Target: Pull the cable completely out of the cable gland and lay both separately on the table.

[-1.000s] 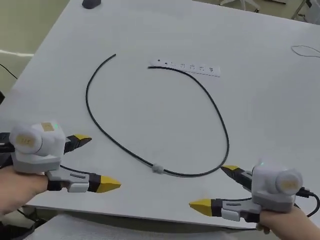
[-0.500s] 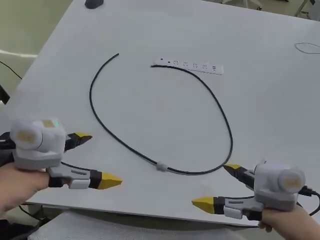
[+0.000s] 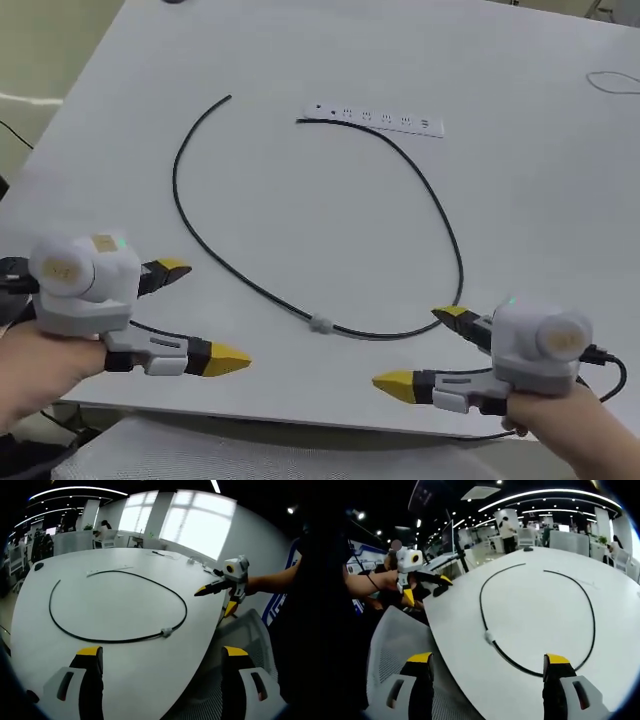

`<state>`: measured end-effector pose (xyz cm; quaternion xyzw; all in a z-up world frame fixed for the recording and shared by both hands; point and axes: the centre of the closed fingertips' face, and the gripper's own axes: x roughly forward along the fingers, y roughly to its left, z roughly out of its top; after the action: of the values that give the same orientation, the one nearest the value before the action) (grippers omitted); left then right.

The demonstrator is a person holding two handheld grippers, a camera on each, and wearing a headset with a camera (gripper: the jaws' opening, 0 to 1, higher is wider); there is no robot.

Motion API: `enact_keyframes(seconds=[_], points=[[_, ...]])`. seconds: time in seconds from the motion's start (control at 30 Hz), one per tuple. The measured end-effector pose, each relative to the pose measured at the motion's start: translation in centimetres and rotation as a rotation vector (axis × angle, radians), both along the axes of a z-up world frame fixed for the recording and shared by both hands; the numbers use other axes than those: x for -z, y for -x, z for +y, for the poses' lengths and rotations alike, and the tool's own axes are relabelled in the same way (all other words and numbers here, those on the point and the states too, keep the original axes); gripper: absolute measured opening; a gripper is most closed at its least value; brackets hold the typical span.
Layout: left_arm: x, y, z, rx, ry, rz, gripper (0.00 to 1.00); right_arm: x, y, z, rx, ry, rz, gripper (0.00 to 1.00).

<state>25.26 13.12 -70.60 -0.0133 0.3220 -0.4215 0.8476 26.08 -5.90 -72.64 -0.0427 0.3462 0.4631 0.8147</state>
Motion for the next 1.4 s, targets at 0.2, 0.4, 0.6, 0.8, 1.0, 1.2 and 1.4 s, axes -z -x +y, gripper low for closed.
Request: enact_keyframes(seconds=[0.2, 0.4, 0.6, 0.8, 1.0, 1.2, 1.4], points=[[0.5, 0.5, -0.2, -0.001, 0.010, 0.013, 0.98, 0.4, -0.8, 1.7, -0.047, 0.031, -0.007, 0.88], [1.1, 0.9, -0.5, -0.002, 0.016, 0.023, 0.97, 1.1, -1.3, 3.5, -0.103, 0.074, -0.013, 0.81], [1.6, 1.2, -0.3, -0.015, 0.028, 0.034, 0.97, 1.9, -2.0, 4.5, -0.126, 0.109, 0.006, 0.73], [1.8, 1.5, -0.5, -0.015, 0.034, 0.032, 0.97, 3.0, -2.6, 5.4, -0.160, 0.152, 0.020, 0.64], [2.1, 1.5, -0.2, -0.022, 0.041, 0.039, 0.97, 3.9, -3.4, 6.4, -0.185, 0.172, 0.028, 0.59], [2.6, 1.8, -0.1, -0.023, 0.041, 0.048, 0.96, 5.3, -3.5, 6.8, -0.248, 0.240, 0.026, 0.51], [2.9, 1.9, 0.0, -0.028, 0.046, 0.055, 0.96, 6.7, -3.5, 7.1, -0.312, 0.291, 0.017, 0.43]])
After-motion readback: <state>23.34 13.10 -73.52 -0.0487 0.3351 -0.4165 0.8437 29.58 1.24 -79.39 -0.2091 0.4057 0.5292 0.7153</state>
